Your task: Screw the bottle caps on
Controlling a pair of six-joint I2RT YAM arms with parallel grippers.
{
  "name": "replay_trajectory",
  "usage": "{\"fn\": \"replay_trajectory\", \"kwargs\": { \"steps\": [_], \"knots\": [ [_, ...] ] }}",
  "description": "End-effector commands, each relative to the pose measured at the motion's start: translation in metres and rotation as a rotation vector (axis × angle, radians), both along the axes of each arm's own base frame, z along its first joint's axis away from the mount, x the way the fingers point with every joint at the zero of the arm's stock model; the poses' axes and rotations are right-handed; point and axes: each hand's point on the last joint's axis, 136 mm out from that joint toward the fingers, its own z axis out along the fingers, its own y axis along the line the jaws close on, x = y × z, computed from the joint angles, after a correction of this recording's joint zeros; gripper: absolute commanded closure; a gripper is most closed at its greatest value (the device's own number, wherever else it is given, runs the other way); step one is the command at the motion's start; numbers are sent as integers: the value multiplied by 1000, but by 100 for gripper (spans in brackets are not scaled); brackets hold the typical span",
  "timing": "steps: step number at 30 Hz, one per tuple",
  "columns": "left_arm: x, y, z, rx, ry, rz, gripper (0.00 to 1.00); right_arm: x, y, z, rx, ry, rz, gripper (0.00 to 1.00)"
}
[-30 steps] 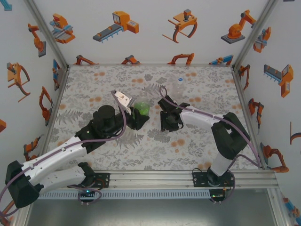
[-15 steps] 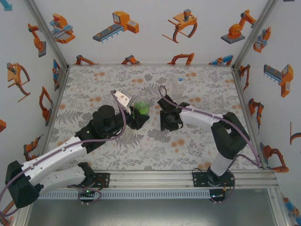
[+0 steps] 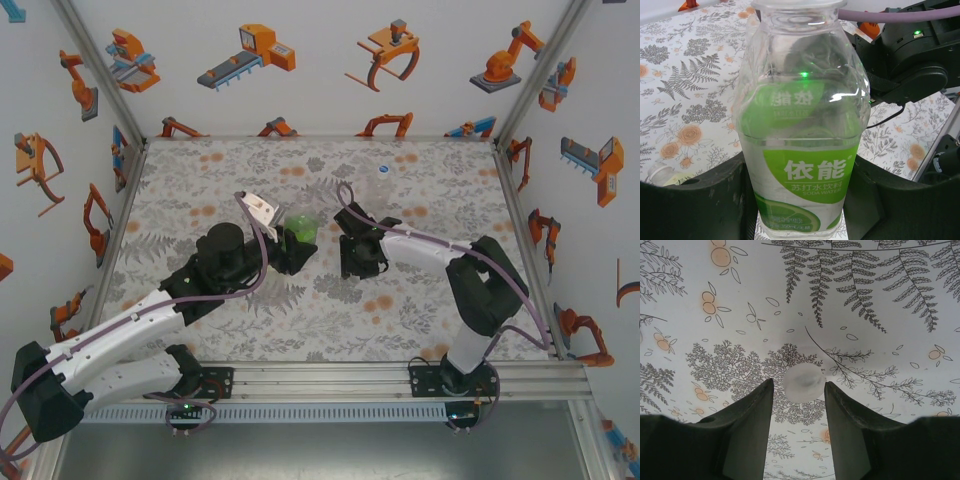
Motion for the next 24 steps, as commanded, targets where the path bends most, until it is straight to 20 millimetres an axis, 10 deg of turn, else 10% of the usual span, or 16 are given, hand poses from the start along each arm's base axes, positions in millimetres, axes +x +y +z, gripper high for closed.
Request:
{"fn": "replay_trajectory", "kwargs": {
  "steps": [1,24],
  "knots": [
    [-1,1,8,-32,-12,-10,100,4,6,3,-7,-16,23,55],
    [-1,1,8,-31,-8,-11,100,-2,16,2,92,8,5,74]
  ]
}}
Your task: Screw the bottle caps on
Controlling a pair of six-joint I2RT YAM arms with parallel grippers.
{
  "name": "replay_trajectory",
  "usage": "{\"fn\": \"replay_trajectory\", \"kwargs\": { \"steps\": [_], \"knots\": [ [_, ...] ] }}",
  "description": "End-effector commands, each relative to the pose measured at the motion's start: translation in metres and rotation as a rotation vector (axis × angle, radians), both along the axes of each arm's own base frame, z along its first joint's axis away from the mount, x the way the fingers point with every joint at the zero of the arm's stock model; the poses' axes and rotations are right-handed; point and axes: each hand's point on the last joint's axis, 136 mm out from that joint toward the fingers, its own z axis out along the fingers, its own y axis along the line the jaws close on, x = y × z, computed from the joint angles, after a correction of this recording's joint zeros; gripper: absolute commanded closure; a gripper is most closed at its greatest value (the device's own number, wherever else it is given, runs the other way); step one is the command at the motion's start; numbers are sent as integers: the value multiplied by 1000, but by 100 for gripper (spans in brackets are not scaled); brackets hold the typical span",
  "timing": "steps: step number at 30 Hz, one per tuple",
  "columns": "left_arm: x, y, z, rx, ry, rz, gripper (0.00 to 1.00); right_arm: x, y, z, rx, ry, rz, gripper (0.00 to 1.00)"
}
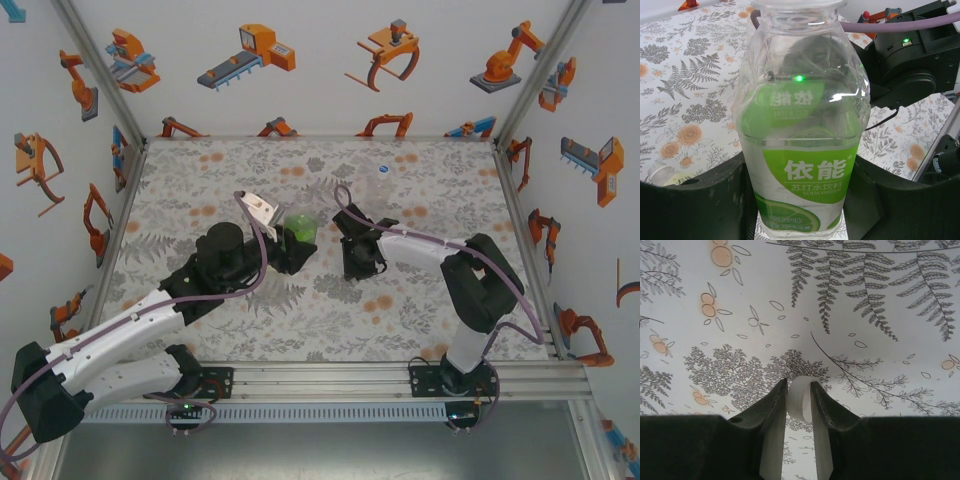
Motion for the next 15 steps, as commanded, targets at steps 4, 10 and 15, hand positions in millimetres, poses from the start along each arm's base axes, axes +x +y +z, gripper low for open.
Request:
{"fn": "replay_trajectory", "kwargs": {
  "steps": [4,10,15],
  "knots": [
    [-2,1,9,-30,-13,-11,100,-2,18,12,201,16,-55,77],
    [-2,0,12,-37,-17,-15,100,-5,16,9,398,44,-139,77],
    [0,-1,10,-34,-12,-9,100,-15,-9,-5,395,67,-200,73]
  ]
}}
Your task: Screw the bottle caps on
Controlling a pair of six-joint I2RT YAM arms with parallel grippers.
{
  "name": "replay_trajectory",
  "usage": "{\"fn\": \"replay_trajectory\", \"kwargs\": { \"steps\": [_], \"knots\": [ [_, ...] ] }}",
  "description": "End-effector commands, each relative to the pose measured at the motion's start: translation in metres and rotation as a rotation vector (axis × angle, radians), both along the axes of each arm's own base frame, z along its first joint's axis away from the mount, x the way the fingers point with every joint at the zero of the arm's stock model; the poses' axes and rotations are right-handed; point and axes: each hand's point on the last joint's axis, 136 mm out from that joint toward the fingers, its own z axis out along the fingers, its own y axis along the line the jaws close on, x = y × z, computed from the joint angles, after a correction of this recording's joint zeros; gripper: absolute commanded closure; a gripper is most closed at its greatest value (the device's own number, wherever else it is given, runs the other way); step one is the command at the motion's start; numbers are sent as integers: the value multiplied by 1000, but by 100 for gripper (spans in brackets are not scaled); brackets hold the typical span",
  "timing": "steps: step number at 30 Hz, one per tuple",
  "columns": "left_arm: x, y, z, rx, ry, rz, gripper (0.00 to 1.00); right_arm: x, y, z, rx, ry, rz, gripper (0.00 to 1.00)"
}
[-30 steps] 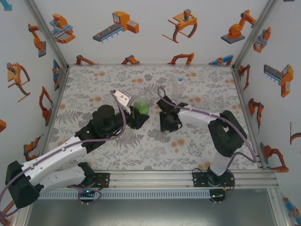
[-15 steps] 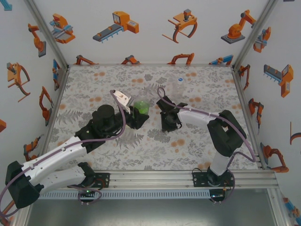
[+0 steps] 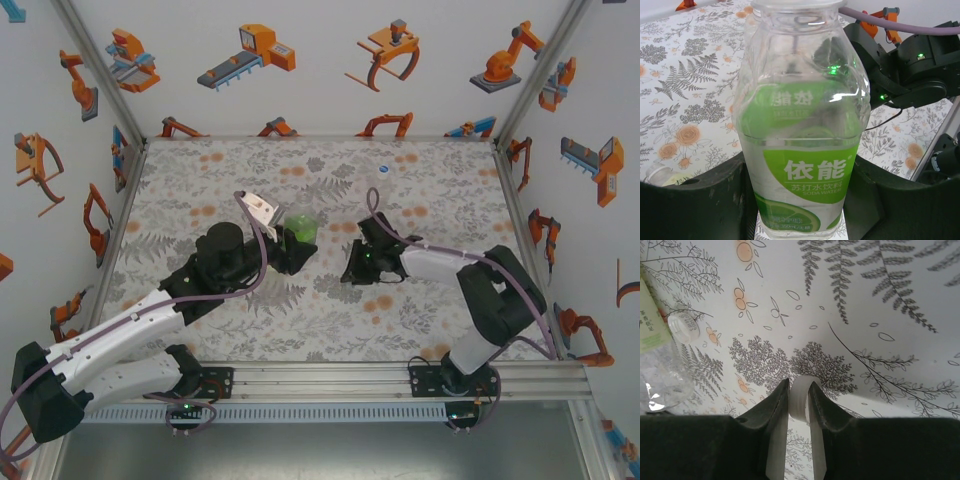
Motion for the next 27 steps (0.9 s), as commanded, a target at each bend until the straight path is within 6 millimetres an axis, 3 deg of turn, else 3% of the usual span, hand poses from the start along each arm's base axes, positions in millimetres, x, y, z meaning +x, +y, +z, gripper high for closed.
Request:
{"fn": "replay_trajectory", "kwargs": {
  "steps": [1,7,12,22,27],
  "knots": [
    [1,-1,10,-34,-12,-5,100,-8,-10,-6,32,27,-43,73],
    [1,-3,8,-36,-4,-12,100,-16,-27,-16,11,47,-73,65],
    [1,-3,9,-39,-2,-11,100,-15,-26,-14,17,43,-73,73],
    [0,-3,12,-45,-3,-15,100,9,13,21,291,-43,-88,83],
    [-1,-2,10,-43,3,-16,100,12,14,6,401,-12,-135,81]
  ]
}}
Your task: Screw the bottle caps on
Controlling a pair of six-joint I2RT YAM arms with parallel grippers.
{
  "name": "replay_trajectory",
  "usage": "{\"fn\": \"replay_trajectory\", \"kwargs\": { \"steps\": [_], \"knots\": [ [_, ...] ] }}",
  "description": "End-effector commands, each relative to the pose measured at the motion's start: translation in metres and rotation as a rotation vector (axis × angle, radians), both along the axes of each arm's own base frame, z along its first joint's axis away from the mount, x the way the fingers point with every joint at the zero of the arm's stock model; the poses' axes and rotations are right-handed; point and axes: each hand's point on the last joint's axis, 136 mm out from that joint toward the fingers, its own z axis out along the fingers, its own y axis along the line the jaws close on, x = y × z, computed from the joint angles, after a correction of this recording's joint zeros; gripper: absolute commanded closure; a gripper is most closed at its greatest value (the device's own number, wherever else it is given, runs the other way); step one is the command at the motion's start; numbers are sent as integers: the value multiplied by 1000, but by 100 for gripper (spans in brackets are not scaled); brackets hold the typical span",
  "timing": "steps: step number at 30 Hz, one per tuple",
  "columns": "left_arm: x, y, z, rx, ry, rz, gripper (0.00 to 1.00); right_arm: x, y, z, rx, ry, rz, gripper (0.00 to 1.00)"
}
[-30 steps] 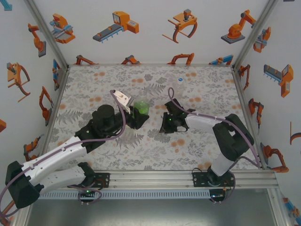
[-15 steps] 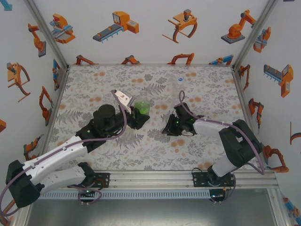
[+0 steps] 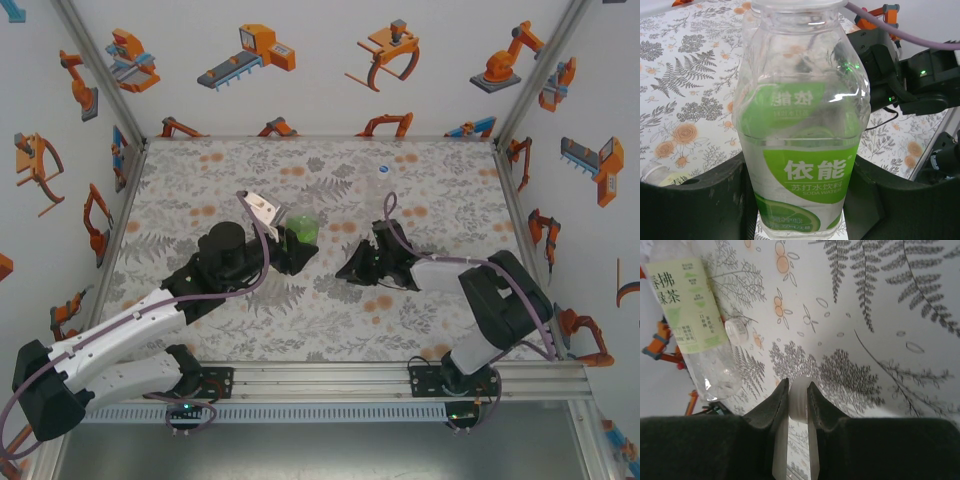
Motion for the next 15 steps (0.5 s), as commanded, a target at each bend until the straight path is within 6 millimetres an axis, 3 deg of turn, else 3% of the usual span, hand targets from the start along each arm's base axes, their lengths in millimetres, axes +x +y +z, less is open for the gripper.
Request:
{"fn": "replay_trajectory", "kwargs": {
  "steps": [1,9,15],
  "knots": [
    [-2,1,15,-48,-14,-9,100,5,2,-7,123,21,-47,80],
    [-3,9,13,-41,-15,14,100,-9,-36,-29,75,73,-129,68],
    [-3,10,12,-43,-12,19,100,-18,-61,-35,-130,112,-124,65]
  ]
}}
